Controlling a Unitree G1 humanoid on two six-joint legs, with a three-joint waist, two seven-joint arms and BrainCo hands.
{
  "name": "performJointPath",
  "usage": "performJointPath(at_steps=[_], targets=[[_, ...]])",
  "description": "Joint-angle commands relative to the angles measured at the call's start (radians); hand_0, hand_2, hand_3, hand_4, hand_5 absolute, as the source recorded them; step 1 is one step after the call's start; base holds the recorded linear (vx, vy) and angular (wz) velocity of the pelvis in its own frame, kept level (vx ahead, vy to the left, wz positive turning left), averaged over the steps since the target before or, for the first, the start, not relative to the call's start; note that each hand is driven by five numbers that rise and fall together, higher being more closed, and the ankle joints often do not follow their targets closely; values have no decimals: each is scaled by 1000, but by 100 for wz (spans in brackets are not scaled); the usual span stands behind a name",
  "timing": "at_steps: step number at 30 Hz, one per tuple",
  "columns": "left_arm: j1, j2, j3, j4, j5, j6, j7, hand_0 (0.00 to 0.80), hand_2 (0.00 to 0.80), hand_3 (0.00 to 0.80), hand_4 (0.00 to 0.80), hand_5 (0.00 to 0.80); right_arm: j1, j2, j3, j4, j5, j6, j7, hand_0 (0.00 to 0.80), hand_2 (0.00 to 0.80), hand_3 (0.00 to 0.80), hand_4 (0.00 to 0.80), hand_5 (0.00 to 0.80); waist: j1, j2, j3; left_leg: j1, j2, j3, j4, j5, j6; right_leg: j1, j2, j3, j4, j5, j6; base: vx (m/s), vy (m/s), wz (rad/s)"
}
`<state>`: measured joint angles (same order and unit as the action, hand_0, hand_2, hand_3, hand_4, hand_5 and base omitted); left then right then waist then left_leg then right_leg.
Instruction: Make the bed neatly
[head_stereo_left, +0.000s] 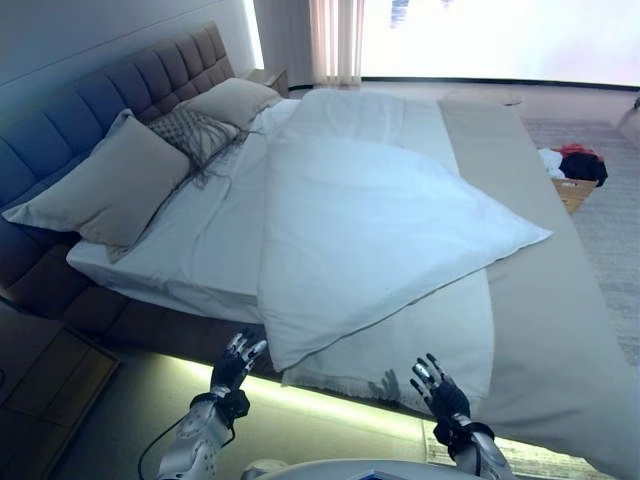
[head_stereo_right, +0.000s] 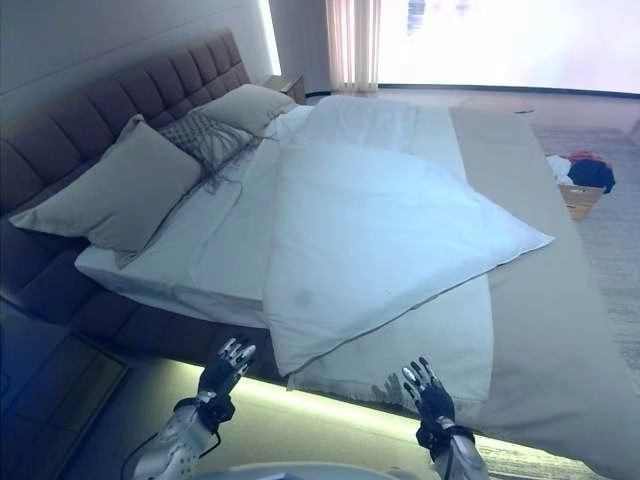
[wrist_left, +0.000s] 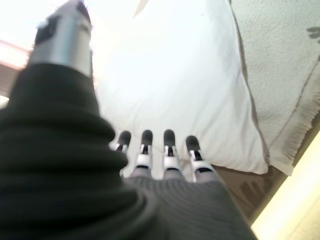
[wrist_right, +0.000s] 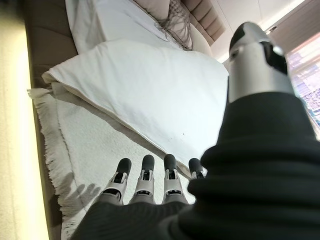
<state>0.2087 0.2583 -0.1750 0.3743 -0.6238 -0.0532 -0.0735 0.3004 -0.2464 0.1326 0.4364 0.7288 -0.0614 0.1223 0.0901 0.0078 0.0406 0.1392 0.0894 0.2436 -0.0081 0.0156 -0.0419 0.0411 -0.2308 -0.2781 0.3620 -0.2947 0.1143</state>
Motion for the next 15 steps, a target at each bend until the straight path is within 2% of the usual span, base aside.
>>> performJointPath(at_steps=[1, 4, 11, 15], targets=[[-50, 50, 49, -104, 3, -30, -2, 0, 0, 0, 0, 0, -49, 40, 2, -69, 6, -19, 5, 0, 0, 0, 0, 0, -3, -65, 38, -9, 13, -25, 29, -27, -7, 92, -2, -63, -399, 389, 58, 0, 0, 0], [-49, 46, 51, -104, -25, -52, -22, 0, 0, 0, 0, 0, -48, 40, 4, -68, 8, -19, 4, 0, 0, 0, 0, 0, -3, -60, 37, -8, 13, -28, 27, -24, -9, 94, -3, -68, -398, 388, 58, 0, 0, 0], [-46, 37, 50, -80, -7, -44, -24, 0, 0, 0, 0, 0, -53, 37, -5, -65, 18, 7, -19, 0, 0, 0, 0, 0, 4, -57, 41, -19, 4, -37, 83, -46, -4, 99, -18, -81, -383, 383, 55, 11, -2, 0], [-28, 38, 54, -76, -5, -46, -61, 0, 0, 0, 0, 0, -34, 40, -10, -71, 7, 24, -9, 0, 0, 0, 0, 0, -2, -60, 42, -26, 11, 5, 130, -61, 0, 105, -22, -101, -367, 373, 45, 50, -5, 3]])
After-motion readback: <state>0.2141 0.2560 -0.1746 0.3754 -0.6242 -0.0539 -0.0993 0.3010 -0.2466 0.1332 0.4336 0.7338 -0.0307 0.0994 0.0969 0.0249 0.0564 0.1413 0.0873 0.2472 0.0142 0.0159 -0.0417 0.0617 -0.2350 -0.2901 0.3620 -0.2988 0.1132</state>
